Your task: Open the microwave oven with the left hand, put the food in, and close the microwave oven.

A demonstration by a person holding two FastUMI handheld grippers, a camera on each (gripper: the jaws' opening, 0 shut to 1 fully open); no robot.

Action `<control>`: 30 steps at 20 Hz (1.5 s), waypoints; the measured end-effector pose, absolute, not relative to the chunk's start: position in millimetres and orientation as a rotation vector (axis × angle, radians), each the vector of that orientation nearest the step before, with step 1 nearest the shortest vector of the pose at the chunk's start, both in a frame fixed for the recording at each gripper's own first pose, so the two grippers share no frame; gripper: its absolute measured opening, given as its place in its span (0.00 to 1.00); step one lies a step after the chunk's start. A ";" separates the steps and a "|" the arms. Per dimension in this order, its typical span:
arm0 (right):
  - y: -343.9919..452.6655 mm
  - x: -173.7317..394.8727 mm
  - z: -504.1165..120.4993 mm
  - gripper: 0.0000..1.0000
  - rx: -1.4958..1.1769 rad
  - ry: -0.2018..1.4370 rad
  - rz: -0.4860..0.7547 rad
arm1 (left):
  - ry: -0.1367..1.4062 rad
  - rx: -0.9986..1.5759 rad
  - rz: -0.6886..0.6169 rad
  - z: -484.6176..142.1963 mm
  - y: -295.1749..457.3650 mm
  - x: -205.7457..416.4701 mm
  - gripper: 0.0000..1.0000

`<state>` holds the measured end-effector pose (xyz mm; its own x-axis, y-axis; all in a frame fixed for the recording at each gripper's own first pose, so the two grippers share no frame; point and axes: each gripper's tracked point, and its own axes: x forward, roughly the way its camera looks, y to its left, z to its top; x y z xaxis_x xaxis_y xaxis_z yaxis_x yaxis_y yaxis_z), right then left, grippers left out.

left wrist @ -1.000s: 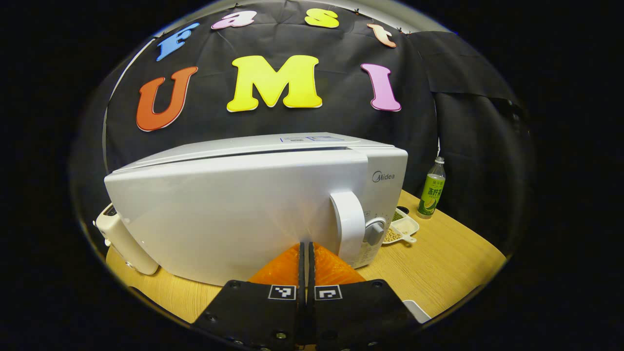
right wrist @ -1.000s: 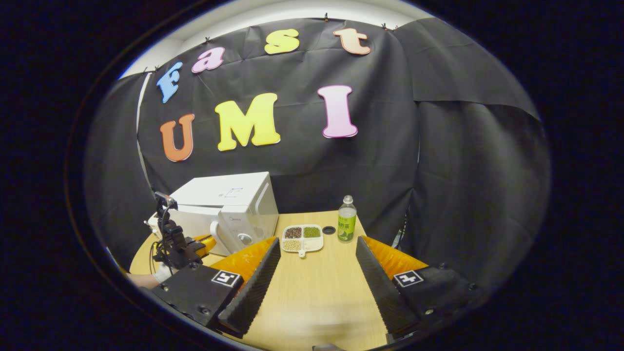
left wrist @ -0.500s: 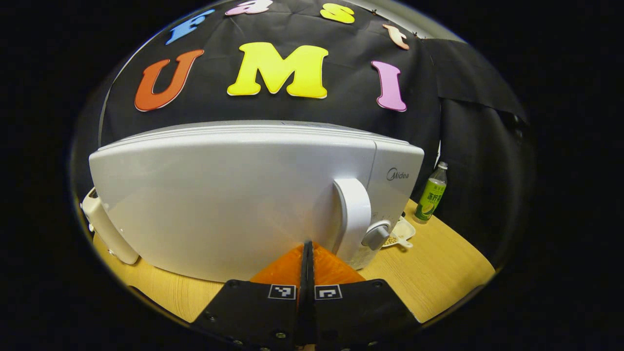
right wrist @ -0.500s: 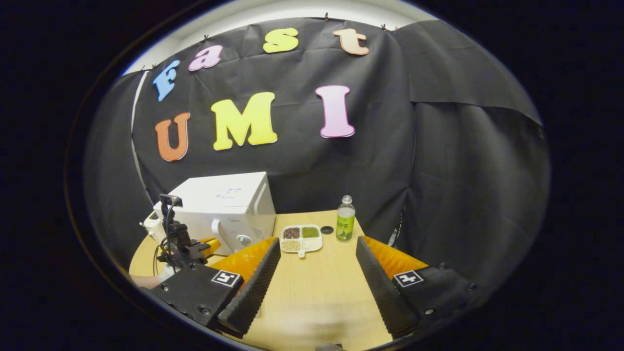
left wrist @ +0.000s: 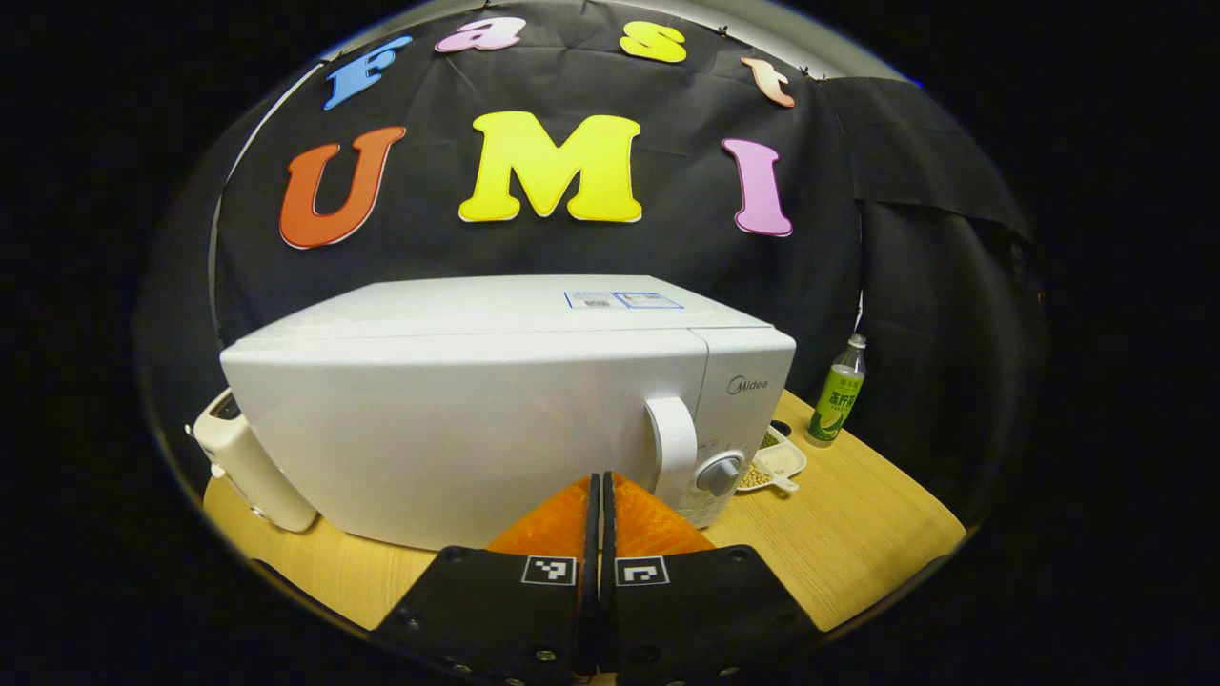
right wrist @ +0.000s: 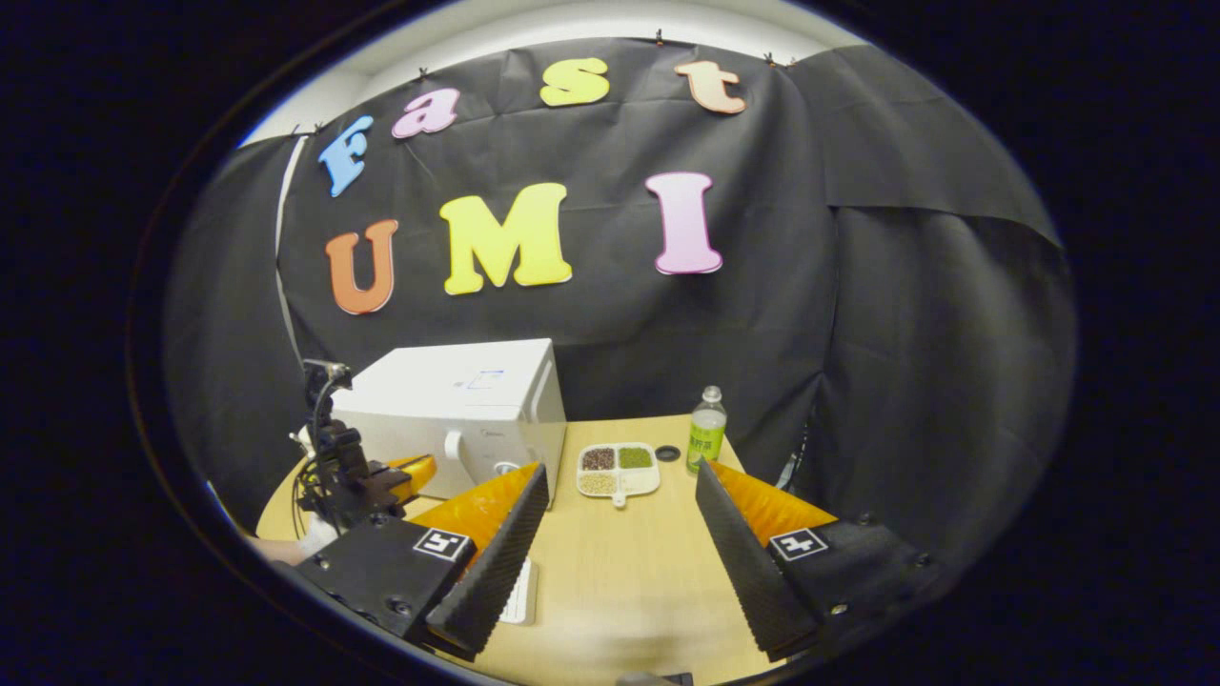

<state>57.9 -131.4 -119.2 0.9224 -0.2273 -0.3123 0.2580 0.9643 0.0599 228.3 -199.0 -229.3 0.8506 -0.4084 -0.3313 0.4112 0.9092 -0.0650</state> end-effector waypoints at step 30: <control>-60.1 26.2 -13.3 0.92 0.072 0.021 -0.209 | 0.108 0.055 -0.134 -2.7 36.5 74.6 0.96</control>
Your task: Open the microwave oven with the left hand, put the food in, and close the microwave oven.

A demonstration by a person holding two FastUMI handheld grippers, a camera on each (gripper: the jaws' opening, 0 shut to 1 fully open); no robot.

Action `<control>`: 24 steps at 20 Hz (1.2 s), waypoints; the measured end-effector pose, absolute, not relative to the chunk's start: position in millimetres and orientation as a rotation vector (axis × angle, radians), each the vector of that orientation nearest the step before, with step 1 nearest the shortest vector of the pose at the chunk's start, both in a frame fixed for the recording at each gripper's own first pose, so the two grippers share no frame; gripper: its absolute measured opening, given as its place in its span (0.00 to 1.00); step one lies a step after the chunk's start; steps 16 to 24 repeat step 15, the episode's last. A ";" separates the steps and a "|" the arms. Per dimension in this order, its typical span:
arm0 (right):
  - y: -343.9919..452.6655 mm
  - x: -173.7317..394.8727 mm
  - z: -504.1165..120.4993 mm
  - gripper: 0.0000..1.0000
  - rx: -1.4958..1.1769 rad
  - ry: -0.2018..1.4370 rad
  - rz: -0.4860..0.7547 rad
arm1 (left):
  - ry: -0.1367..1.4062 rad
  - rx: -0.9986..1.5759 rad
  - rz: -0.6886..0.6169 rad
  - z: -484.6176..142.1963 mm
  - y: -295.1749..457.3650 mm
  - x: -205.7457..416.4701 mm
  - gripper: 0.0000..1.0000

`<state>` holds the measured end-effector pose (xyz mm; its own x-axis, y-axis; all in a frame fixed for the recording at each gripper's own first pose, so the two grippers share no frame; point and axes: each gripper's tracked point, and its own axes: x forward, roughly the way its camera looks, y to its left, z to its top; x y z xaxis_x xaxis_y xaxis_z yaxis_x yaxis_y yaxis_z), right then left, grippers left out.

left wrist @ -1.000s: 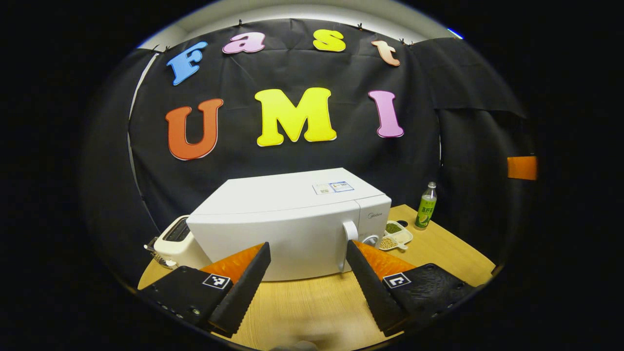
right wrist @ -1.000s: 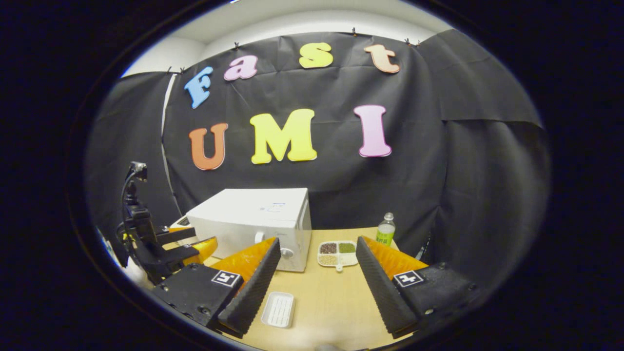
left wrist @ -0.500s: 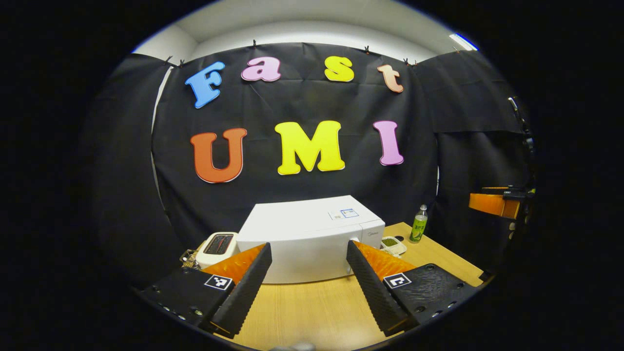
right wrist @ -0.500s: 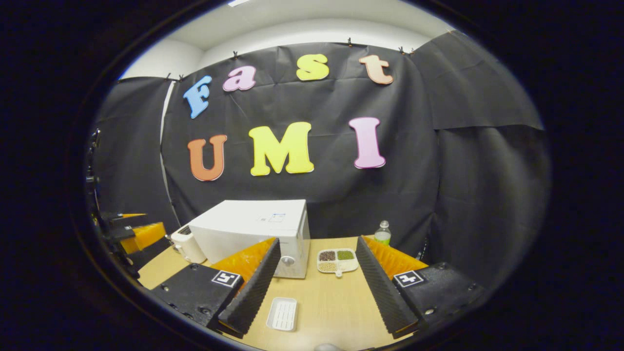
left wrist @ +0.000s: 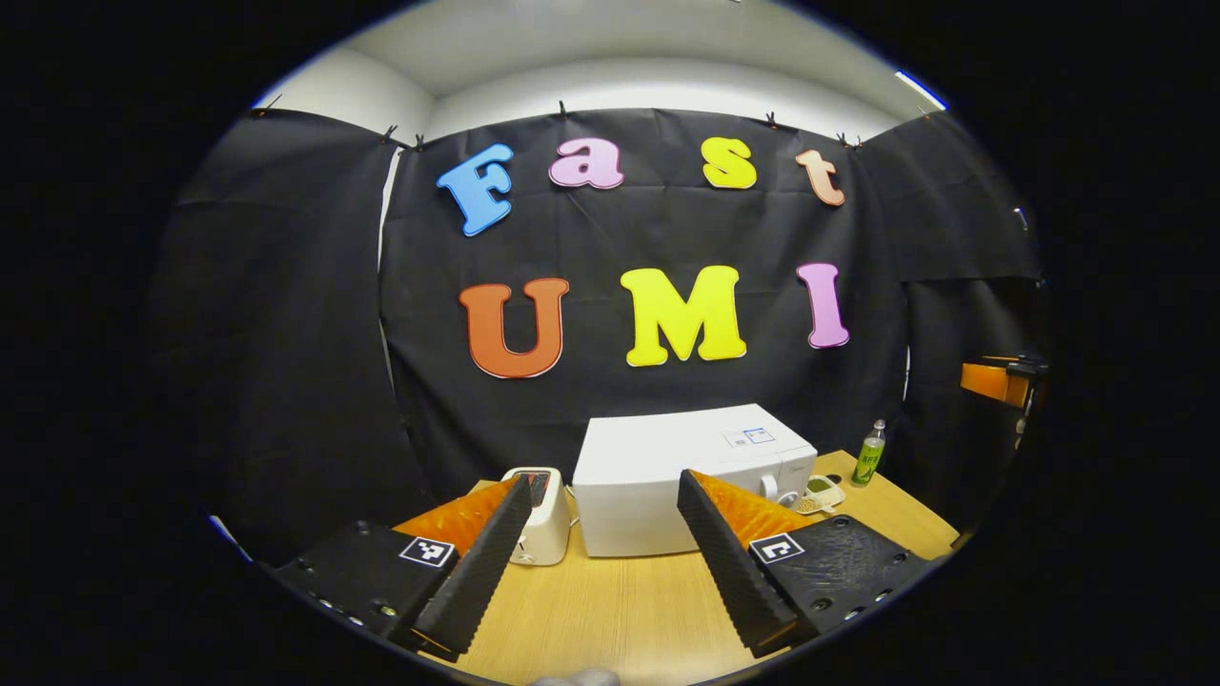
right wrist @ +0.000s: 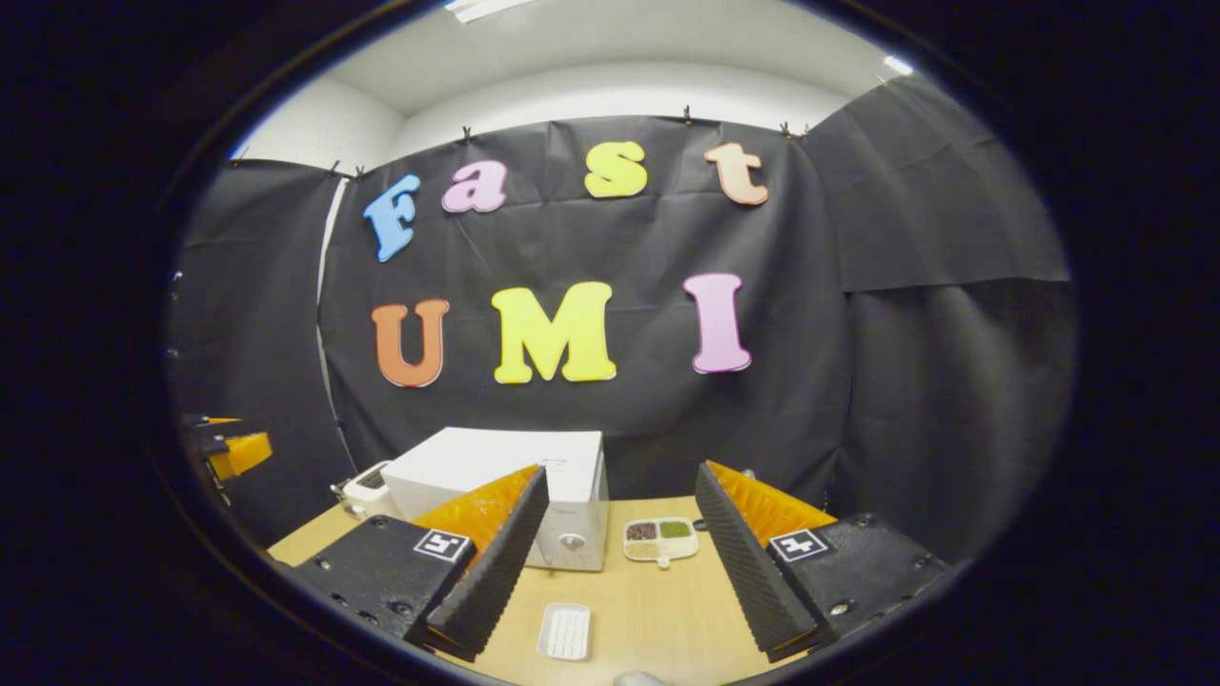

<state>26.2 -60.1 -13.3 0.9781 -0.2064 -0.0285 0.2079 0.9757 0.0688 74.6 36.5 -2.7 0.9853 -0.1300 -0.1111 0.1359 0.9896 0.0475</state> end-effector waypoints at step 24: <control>-35.1 8.8 41.2 0.92 0.043 -0.077 -0.207 | -0.020 -0.019 -0.212 57.1 24.1 75.0 0.96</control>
